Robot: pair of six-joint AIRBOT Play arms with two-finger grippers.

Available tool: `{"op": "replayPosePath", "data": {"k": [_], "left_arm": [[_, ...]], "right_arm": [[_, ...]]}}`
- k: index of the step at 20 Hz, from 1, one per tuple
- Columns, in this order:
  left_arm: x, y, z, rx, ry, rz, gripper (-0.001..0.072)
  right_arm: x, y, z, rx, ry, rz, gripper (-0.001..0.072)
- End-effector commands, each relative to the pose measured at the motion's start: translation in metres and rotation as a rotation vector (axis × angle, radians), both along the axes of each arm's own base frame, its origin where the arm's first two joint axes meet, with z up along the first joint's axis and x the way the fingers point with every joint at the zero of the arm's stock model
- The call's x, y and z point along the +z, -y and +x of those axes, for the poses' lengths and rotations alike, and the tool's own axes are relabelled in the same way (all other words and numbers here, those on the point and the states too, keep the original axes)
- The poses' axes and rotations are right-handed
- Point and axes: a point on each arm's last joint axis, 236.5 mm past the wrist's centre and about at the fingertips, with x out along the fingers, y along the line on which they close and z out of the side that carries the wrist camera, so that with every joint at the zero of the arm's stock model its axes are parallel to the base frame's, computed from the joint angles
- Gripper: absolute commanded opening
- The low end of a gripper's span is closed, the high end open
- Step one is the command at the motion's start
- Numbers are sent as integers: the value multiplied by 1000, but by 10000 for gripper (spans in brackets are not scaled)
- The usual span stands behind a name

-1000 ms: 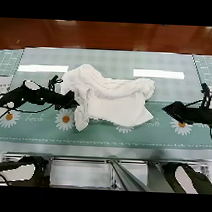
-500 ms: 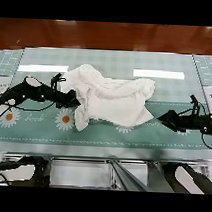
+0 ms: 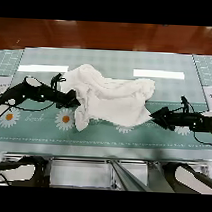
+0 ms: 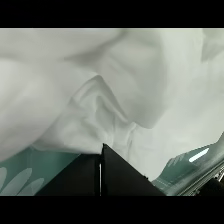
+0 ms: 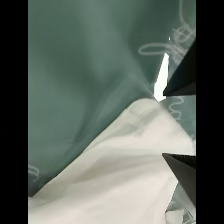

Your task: Fold the shirts.

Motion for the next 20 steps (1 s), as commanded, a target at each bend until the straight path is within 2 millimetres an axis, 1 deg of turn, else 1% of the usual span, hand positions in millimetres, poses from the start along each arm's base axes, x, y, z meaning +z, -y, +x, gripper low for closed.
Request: {"op": "replayPosePath", "data": {"k": [1, 4, 5, 6, 7, 8, 9, 10, 11, 12, 13, 14, 15, 16, 17, 18, 19, 20], "left_arm": [[0, 0, 1, 0, 1, 1, 28], [0, 1, -1, -4, -3, -2, 28], [0, 1, -1, -4, -3, -2, 28], [0, 1, -1, -4, -3, -2, 28], [1, 1, -2, -6, -5, -3, 28], [1, 1, -2, -7, -4, -4, 28], [4, 0, 0, -4, 7, -4, 28], [11, -1, 5, -4, 26, -8, 28], [26, -4, 15, 2, 63, -17, 28], [49, -7, 30, 20, 125, -33, 28], [80, -10, 47, 45, 204, -55, 27], [123, -15, 64, 71, 307, -81, 28], [168, -21, 77, 87, 415, -94, 28], [219, -32, 86, 107, 533, -93, 27], [270, -43, 90, 134, 645, -89, 27], [322, -55, 89, 160, 762, -79, 27], [377, -66, 81, 186, 892, -63, 27], [429, -77, 67, 206, 1022, -37, 27]], "right_arm": [[-7, -10, 10, 2, 0, -7, 414], [-12, -35, 22, 78, -16, -23, 414], [-13, -42, 25, 103, -25, -28, 398], [-11, -50, 30, 134, -14, -31, 286], [-6, -56, 37, 155, 8, -34, 69], [2, -60, 42, 174, 33, -33, 24], [15, -63, 49, 193, 62, -24, 23], [32, -65, 56, 216, 100, -19, 23], [55, -64, 67, 245, 161, -35, 23], [83, -61, 80, 265, 225, -61, 23], [122, -56, 97, 282, 314, -106, 22], [166, -50, 113, 289, 415, -159, 22], [218, -43, 129, 281, 531, -222, 23], [272, -37, 140, 262, 640, -273, 22], [332, -36, 144, 246, 760, -306, 22], [388, -38, 138, 242, 875, -323, 23], [442, -42, 126, 242, 993, -351, 23], [488, -42, 109, 233, 1091, -388, 23]]}}
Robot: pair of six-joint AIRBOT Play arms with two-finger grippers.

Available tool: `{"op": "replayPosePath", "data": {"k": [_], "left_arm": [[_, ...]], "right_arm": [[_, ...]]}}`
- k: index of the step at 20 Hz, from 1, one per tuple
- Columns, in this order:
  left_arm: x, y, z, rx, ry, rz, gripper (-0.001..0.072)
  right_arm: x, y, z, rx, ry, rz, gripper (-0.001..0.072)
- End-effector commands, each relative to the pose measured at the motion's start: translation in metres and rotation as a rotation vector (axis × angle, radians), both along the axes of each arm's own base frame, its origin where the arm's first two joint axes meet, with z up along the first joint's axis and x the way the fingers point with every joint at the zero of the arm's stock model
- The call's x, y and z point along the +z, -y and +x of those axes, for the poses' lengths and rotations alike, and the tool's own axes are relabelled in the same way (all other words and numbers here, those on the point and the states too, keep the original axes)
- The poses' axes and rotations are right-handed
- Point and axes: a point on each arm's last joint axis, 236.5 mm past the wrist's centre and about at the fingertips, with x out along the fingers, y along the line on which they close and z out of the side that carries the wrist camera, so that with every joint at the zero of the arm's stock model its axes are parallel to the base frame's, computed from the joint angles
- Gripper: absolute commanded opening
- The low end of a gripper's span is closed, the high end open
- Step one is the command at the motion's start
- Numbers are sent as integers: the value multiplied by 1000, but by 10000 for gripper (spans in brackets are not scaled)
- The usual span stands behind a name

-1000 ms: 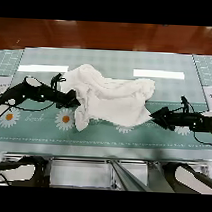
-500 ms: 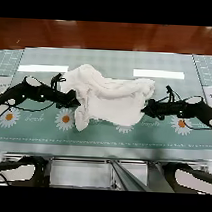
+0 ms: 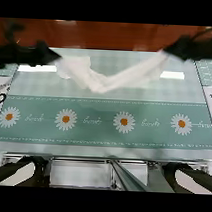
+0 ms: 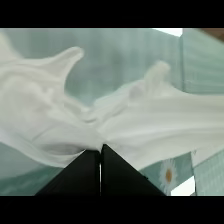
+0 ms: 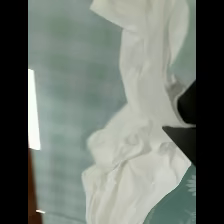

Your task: Fold the shirts.

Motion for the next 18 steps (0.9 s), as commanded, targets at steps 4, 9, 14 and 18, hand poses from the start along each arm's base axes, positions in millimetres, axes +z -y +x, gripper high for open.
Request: {"op": "replayPosePath", "data": {"k": [4, 9, 14, 18], "left_arm": [[273, -38, -115, 178, 682, 148, 26], [322, -50, -214, 404, 899, 411, 27], [337, -59, -303, 594, 1007, 531, 27], [308, -77, -299, 633, 892, 529, 27]], "right_arm": [[227, 6, -123, -49, 534, -127, 23], [254, 47, -231, -237, 667, -287, 23], [230, 79, -298, -365, 602, -379, 23], [185, 76, -279, -337, 401, -348, 23]]}}
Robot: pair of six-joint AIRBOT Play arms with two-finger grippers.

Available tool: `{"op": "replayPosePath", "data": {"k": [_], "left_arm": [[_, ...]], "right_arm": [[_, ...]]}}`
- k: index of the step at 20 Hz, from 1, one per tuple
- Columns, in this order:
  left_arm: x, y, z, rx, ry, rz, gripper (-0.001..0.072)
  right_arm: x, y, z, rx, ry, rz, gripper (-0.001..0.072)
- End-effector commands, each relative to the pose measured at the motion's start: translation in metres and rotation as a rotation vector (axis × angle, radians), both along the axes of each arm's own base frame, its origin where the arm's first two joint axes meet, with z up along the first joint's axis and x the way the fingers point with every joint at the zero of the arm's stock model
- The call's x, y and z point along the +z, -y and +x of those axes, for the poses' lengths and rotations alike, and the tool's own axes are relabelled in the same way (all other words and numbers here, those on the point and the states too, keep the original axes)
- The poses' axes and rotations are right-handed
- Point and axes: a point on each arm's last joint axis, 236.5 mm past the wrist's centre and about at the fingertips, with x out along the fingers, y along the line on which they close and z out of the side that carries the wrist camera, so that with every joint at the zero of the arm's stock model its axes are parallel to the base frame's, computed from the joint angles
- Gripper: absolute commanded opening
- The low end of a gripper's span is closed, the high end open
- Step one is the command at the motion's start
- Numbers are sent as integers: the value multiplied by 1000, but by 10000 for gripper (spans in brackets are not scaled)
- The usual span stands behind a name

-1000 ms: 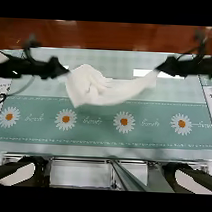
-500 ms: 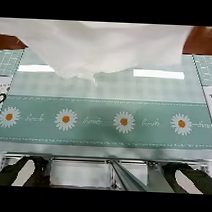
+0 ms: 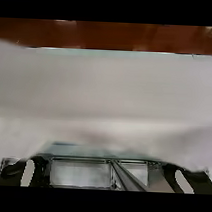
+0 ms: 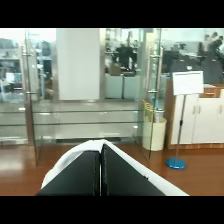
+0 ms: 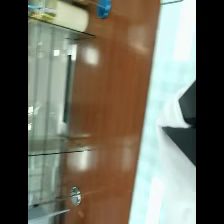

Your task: Fold the shirts.

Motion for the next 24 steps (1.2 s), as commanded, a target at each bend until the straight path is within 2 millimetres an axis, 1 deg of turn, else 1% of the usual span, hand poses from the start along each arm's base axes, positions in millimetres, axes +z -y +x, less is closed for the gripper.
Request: {"op": "replayPosePath", "data": {"k": [1, 2, 4, 5, 7, 8, 9, 10, 11, 12, 13, 15, 16, 17, 19, 20, 21, 22, 24], "left_arm": [[-30, -17, 15, 32, -87, -70, 27], [-49, -19, 39, 1, -143, -107, 27], [-102, -24, 97, -70, -285, -192, 27], [-132, -25, 125, -113, -359, -228, 27], [-201, -27, 185, -195, -511, -311, 27], [-234, -27, 212, -221, -578, -345, 27], [-268, -27, 240, -236, -647, -372, 27], [-300, -22, 264, -249, -718, -406, 27], [-330, -10, 287, -286, -791, -426, 27], [-356, 1, 309, -315, -840, -416, 27], [-385, 9, 334, -315, -884, -421, 27], [-430, 14, 382, -293, -940, -449, 27], [-449, 15, 408, -287, -959, -453, 27], [-462, 13, 429, -284, -968, -456, 27], [-479, 10, 469, -284, -962, -454, 27], [-483, 8, 483, -286, -953, -452, 27], [-487, 9, 494, -291, -949, -449, 27], [-493, 11, 499, -299, -958, -448, 27], [-506, 16, 500, -304, -978, -443, 27]], "right_arm": [[-47, -1, 20, -1, -178, 46, 24], [-65, -5, 41, 17, -232, 65, 23], [-106, -6, 85, 22, -326, 103, 24], [-132, -5, 109, 12, -373, 124, 23], [-186, -1, 156, -9, -472, 151, 23], [-213, 1, 178, -16, -524, 154, 23], [-237, 3, 199, -21, -568, 156, 23], [-260, 5, 222, -22, -611, 152, 23], [-278, 3, 245, -17, -636, 169, 23], [-296, 1, 272, -7, -644, 190, 23], [-315, 1, 296, -10, -656, 207, 23], [-359, 7, 338, -35, -694, 217, 23], [-379, 10, 358, -45, -701, 213, 23], [-396, 13, 377, -51, -701, 203, 23], [-419, 19, 412, -68, -685, 205, 23], [-428, 20, 426, -76, -676, 212, 23], [-435, 20, 440, -79, -666, 235, 23], [-442, 19, 450, -81, -660, 254, 23], [-460, 18, 464, -88, -670, 280, 24]]}}
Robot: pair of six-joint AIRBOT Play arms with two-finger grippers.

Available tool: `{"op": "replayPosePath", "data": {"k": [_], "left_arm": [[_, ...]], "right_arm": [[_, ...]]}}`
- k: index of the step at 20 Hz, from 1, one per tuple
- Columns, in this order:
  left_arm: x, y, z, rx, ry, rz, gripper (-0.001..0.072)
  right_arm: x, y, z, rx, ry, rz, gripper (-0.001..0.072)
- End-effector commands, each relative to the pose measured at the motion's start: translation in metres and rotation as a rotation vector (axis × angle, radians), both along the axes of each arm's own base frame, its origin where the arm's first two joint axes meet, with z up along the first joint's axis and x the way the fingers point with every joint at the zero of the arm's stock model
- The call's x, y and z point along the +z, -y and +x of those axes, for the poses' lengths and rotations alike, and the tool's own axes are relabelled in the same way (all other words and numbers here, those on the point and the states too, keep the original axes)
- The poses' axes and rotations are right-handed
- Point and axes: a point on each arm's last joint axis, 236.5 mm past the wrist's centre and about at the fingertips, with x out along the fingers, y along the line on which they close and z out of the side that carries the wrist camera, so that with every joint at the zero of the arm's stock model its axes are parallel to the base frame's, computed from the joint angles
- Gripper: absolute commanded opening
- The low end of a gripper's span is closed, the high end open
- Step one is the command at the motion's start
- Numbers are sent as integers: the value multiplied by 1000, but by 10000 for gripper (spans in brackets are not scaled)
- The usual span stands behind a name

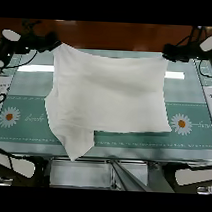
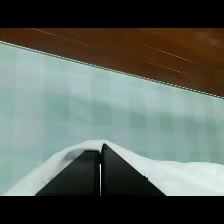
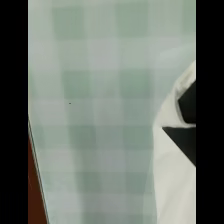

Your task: Fold the shirts.

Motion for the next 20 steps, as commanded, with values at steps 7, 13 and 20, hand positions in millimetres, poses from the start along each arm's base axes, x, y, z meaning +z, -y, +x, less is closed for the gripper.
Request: {"op": "replayPosePath", "data": {"k": [7, 13, 20], "left_arm": [[-38, 8, -38, -132, -254, -71, 499], [-14, -88, -173, -107, -531, 105, 498], [-95, -75, -334, 217, -585, -226, 498]], "right_arm": [[-15, -26, 6, 54, -118, 245, 412], [12, 79, -141, -34, -515, 165, 412], [-32, 46, -244, -173, -264, 385, 413]]}}
